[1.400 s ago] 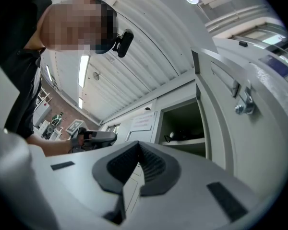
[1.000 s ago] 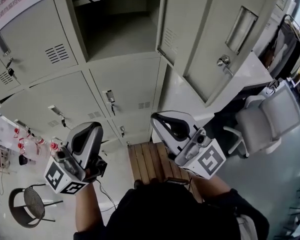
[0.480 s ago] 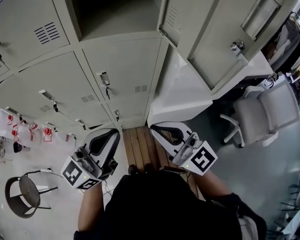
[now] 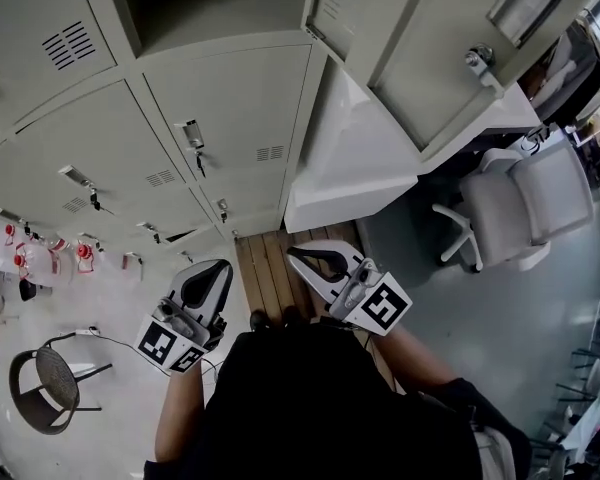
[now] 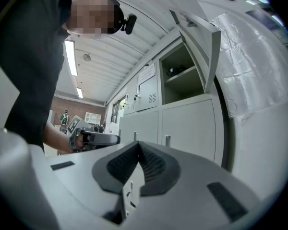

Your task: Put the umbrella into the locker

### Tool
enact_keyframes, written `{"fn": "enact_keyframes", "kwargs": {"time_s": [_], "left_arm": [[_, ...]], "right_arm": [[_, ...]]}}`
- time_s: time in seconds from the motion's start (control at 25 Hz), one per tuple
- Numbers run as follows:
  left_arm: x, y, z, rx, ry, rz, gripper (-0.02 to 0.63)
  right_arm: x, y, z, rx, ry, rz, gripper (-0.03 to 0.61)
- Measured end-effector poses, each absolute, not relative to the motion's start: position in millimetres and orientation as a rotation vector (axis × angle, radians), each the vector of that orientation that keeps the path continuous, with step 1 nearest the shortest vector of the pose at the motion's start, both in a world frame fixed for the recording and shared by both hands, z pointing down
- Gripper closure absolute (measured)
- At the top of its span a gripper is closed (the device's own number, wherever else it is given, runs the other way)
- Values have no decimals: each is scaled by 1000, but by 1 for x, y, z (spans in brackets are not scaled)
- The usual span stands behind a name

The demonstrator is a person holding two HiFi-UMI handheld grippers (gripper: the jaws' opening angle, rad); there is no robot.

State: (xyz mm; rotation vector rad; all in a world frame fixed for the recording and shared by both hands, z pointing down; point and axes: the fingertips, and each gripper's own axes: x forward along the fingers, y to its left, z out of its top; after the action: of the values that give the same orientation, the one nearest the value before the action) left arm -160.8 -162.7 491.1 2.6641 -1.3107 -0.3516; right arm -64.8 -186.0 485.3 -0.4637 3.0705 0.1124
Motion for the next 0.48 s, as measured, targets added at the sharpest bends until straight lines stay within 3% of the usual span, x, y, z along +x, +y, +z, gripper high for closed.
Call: {"fn": "enact_keyframes", "kwargs": {"time_s": [0.48], "left_arm": [[-164,-148,528,2619,-1253,-295,597]], "right_arm": [[-87,-175,506,-485,3089,39,566]]}}
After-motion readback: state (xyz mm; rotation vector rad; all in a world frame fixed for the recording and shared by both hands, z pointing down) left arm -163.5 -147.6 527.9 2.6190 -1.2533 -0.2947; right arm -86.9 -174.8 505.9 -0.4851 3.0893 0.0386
